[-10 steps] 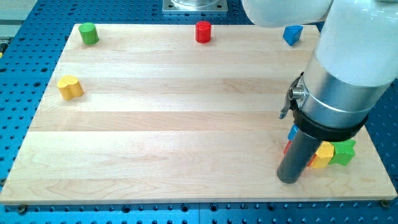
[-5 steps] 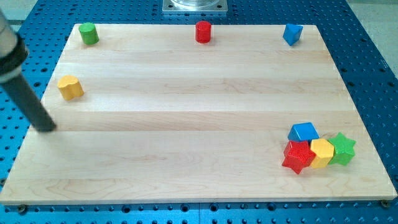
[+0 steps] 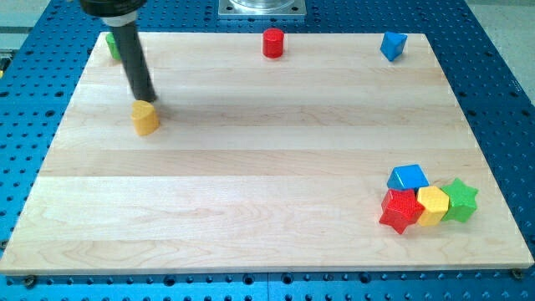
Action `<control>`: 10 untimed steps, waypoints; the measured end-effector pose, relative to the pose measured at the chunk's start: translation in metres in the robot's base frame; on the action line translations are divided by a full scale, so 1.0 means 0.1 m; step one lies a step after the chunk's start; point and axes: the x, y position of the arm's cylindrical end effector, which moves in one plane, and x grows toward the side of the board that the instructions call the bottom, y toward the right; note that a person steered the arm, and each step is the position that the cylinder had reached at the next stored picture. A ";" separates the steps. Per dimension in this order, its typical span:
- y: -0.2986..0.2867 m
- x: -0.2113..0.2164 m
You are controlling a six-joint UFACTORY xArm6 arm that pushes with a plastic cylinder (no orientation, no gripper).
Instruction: Place the yellow heart diagonally to the green circle
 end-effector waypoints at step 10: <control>3.12 0.83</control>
